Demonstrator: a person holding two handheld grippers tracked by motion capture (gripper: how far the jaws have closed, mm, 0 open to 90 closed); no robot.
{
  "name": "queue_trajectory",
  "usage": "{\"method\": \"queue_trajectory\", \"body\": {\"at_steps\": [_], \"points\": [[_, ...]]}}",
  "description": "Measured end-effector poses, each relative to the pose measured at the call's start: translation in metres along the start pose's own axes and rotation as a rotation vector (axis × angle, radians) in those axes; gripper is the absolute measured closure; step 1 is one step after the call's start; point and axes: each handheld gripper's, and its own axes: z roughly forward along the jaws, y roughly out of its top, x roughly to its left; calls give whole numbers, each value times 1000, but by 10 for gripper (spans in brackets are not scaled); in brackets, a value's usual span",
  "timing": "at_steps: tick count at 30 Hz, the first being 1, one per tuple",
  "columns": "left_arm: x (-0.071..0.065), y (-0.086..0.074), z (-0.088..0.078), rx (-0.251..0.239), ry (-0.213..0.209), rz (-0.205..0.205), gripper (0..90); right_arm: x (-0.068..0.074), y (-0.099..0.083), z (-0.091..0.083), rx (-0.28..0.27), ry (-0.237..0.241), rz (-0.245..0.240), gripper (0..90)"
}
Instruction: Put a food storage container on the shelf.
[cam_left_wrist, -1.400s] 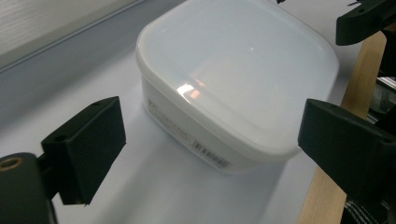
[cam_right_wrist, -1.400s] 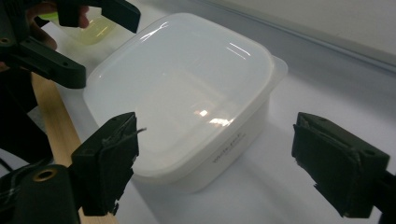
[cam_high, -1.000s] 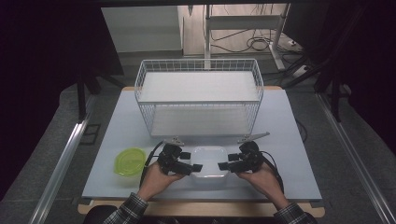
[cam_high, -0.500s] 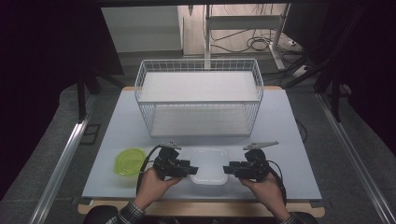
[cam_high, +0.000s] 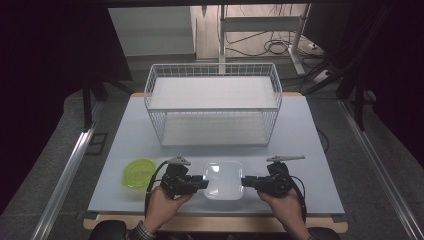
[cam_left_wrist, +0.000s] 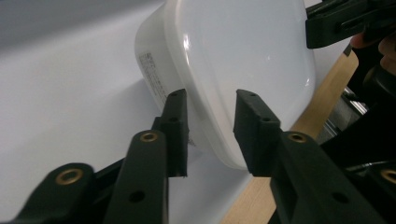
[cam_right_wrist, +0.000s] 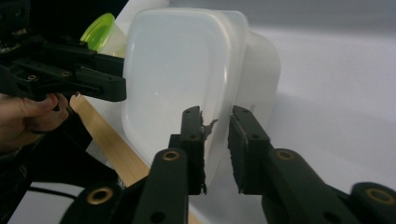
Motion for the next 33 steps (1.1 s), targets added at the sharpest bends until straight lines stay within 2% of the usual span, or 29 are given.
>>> {"method": "queue_trajectory", "body": {"at_steps": [2,3,8,14,17,22,26,33], "points": [[0,-1,-1,-20,5,1,739,-1,0,-1,-16,-4,-1,798],[1,-1,0,-23,2,-6,748,0,0,-1,-18,-14,-17,798],[4,-2,1,-46,4,-19,760,2,1,0,-34,-34,-34,799],[5,-1,3,-65,36,-18,768,6,2,1,-59,-65,-86,800],[6,0,3,-75,38,-20,769,8,4,1,-69,-74,-111,800],[7,7,-6,-107,37,-1,775,8,10,0,-86,-59,-129,800],[6,15,-15,-143,48,17,780,10,17,-1,-107,-46,-141,799],[5,26,-25,-173,72,39,781,15,32,-3,-137,-42,-169,799]]}}
